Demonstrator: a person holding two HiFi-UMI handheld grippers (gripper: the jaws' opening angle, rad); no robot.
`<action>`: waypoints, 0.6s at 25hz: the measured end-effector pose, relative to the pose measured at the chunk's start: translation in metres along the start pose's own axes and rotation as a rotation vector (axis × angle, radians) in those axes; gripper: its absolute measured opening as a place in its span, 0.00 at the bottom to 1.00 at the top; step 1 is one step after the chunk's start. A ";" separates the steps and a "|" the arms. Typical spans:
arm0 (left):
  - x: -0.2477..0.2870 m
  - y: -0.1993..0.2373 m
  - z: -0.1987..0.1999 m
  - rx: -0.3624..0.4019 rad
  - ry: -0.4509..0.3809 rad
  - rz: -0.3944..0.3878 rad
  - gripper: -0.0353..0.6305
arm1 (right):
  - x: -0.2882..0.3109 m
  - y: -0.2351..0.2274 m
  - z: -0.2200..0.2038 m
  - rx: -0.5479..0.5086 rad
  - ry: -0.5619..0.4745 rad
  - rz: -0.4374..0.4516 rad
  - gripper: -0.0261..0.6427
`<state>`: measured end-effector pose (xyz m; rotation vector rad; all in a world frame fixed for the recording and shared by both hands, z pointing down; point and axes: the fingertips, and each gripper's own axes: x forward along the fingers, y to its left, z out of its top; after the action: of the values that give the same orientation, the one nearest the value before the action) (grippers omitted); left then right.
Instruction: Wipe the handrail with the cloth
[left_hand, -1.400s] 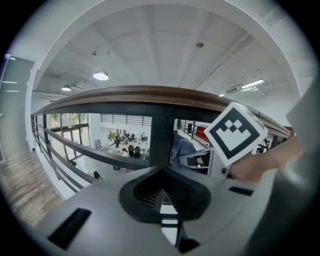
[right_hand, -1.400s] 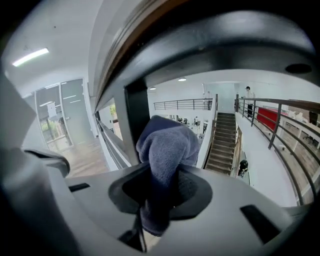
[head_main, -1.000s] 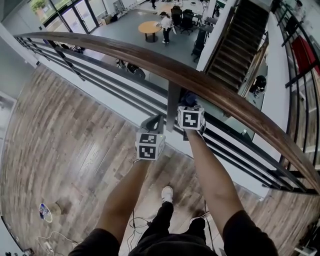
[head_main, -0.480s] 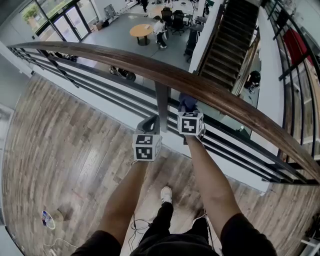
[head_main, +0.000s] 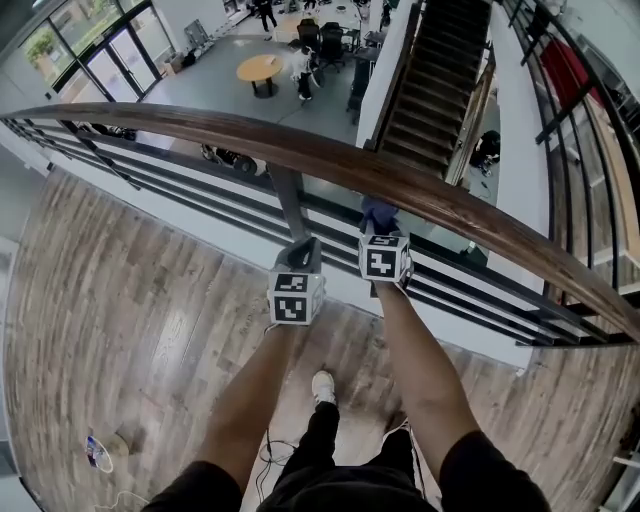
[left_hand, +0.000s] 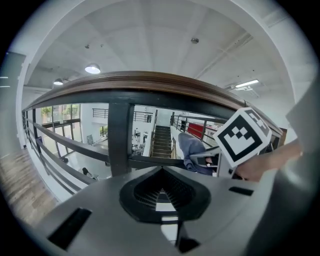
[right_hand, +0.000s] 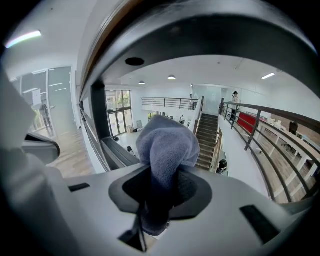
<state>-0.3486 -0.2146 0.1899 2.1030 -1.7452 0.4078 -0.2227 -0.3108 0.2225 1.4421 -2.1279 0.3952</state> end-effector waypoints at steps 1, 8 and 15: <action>0.002 -0.008 0.000 0.002 0.002 -0.007 0.06 | -0.004 -0.009 -0.003 0.000 -0.001 -0.007 0.17; 0.020 -0.078 0.002 0.025 0.014 -0.068 0.06 | -0.035 -0.074 -0.026 0.013 -0.005 -0.050 0.17; 0.031 -0.142 0.002 0.029 0.029 -0.107 0.06 | -0.063 -0.136 -0.049 0.017 0.011 -0.082 0.17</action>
<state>-0.2033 -0.2199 0.1874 2.1876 -1.6120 0.4331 -0.0663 -0.2895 0.2188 1.5278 -2.0542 0.3900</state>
